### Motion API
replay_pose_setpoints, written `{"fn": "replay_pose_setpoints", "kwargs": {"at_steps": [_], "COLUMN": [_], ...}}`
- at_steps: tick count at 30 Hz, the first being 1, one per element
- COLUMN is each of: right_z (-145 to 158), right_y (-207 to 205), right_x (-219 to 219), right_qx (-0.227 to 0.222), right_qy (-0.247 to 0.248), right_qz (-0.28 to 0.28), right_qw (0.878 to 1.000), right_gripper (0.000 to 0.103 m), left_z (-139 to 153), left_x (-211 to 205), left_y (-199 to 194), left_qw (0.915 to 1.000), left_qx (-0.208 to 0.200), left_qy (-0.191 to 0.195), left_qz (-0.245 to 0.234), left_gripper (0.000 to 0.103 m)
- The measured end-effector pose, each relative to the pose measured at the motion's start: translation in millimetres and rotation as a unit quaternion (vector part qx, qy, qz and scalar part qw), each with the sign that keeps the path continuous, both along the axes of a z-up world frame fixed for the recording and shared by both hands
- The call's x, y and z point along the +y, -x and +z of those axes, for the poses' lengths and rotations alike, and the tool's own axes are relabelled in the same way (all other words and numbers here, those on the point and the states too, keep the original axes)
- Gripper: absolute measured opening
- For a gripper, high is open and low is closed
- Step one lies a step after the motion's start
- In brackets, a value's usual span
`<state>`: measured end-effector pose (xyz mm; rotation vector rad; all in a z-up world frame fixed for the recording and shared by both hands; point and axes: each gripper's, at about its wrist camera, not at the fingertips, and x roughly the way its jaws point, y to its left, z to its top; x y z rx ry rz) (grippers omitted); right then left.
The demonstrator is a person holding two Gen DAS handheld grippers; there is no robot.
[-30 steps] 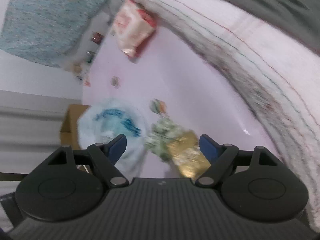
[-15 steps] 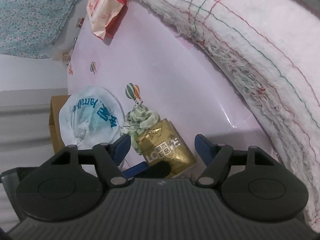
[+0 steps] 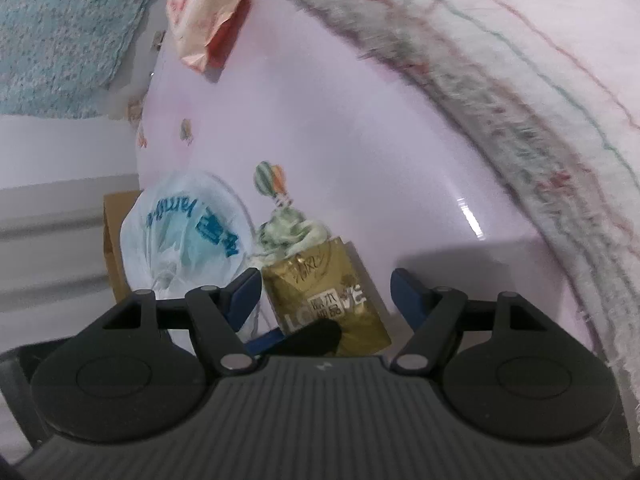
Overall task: Organize soft objects
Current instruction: 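Reach the left tool to the gold snack packet and grasp it, then carry the gold snack packet with the left tool into the box, release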
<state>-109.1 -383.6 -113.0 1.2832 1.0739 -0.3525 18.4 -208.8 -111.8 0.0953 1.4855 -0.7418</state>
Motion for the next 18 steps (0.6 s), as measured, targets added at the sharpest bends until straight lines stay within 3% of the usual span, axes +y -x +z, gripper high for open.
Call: {"fn": "replay_pose_setpoints", "kwargs": {"at_steps": [3, 10, 18], "right_z": [11, 53, 77], "right_y": [-10, -51, -158], "right_x": [11, 46, 128], "right_qx": [-0.014, -0.069, -0.152], "right_qy": [-0.002, 0.01, -0.018], "right_qz": [0.015, 0.046, 0.117], "right_qw": [1.0, 0.996, 0.981], "right_gripper": [0.06, 0.058, 0.058], "left_z": [19, 78, 130], "left_x": [8, 63, 171], "left_y": [-3, -23, -77], "left_qw": [0.9998, 0.996, 0.9812], "left_qx": [-0.021, -0.083, -0.162], "left_qy": [0.007, 0.012, -0.025], "left_qz": [0.003, 0.03, 0.102], "left_gripper": [0.026, 0.026, 0.026]}}
